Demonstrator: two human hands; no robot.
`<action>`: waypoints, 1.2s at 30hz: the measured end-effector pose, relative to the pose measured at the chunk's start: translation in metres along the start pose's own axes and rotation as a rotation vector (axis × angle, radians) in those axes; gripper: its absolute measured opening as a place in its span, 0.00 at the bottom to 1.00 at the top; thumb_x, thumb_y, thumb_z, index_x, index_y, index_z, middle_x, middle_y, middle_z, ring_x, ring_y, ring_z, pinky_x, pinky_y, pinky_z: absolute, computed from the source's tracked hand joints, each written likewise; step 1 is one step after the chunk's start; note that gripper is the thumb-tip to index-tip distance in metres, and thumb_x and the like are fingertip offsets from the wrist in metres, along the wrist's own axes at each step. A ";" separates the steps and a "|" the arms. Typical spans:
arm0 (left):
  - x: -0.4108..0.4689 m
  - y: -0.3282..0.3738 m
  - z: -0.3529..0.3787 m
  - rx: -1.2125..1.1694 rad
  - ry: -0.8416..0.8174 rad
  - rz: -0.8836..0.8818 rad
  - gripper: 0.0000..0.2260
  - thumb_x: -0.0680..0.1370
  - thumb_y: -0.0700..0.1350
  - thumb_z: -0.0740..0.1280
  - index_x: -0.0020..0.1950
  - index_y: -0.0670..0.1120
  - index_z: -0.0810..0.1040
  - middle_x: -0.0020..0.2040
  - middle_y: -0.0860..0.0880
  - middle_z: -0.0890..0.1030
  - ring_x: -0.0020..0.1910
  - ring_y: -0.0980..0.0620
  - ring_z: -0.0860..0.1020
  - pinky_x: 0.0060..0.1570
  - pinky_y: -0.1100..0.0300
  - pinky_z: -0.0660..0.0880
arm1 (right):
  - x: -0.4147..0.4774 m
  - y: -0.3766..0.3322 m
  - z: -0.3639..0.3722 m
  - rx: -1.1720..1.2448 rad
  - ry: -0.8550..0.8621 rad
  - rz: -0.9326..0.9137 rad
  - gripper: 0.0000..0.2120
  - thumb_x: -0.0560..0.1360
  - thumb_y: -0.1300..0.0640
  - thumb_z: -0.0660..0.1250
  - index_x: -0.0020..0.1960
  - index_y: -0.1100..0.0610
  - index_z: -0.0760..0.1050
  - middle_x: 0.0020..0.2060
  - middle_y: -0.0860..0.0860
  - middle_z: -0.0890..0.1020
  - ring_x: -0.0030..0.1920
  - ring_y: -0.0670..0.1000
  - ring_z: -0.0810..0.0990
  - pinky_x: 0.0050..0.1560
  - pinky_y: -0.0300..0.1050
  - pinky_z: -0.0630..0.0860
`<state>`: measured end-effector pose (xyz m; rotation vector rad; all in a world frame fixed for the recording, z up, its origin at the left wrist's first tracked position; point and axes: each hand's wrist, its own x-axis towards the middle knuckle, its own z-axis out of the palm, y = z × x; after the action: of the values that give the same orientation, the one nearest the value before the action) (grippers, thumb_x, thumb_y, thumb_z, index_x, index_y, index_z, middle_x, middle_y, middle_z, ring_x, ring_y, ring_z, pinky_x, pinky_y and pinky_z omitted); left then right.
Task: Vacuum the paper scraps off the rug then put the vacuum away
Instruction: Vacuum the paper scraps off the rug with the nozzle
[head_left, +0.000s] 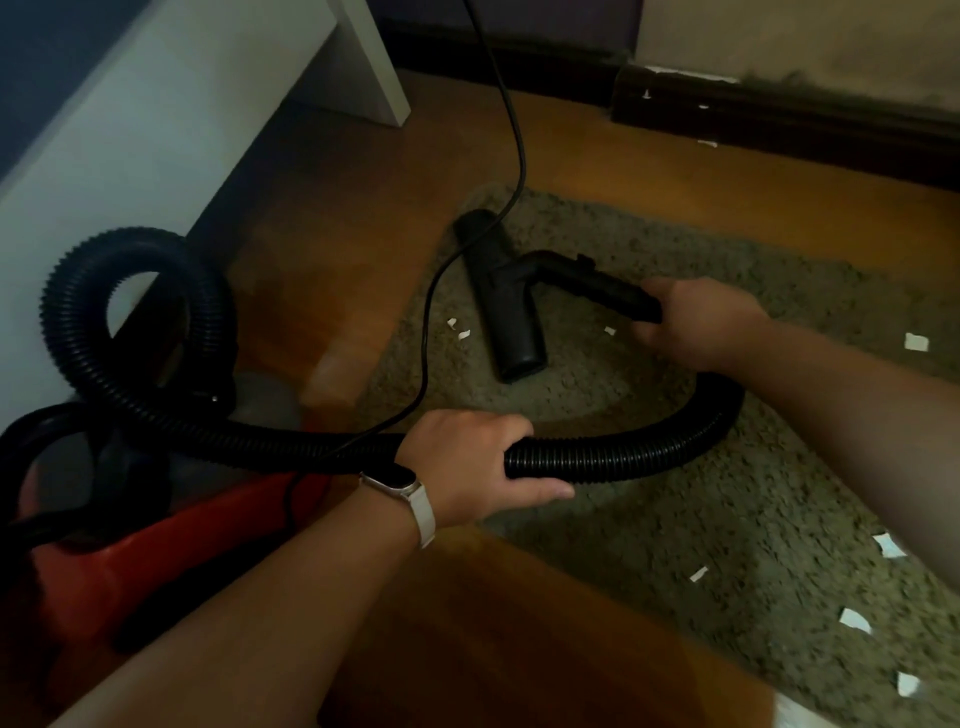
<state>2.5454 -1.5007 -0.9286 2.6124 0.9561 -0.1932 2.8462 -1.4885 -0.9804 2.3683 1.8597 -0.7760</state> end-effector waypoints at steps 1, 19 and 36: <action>-0.001 0.000 0.000 0.003 -0.003 0.001 0.29 0.68 0.80 0.50 0.45 0.58 0.74 0.31 0.59 0.73 0.31 0.61 0.73 0.29 0.65 0.64 | 0.001 -0.001 0.002 0.008 0.000 -0.008 0.11 0.79 0.44 0.64 0.58 0.48 0.71 0.39 0.49 0.78 0.36 0.50 0.78 0.32 0.44 0.73; -0.019 -0.013 0.007 -0.009 -0.051 0.005 0.31 0.68 0.80 0.50 0.48 0.57 0.76 0.33 0.59 0.72 0.31 0.62 0.73 0.30 0.67 0.66 | 0.020 -0.044 0.011 0.041 -0.129 -0.174 0.15 0.79 0.43 0.64 0.62 0.48 0.71 0.40 0.48 0.76 0.38 0.47 0.75 0.32 0.43 0.68; -0.053 -0.090 -0.094 -0.030 -0.503 0.061 0.20 0.71 0.75 0.61 0.46 0.60 0.70 0.38 0.55 0.77 0.34 0.59 0.76 0.31 0.66 0.67 | -0.041 -0.110 0.047 0.274 -0.167 0.162 0.15 0.79 0.46 0.64 0.63 0.50 0.72 0.42 0.49 0.77 0.44 0.53 0.79 0.40 0.46 0.75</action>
<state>2.4479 -1.4339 -0.8531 2.3808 0.6908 -0.7685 2.7216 -1.5096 -0.9750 2.4757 1.5632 -1.2367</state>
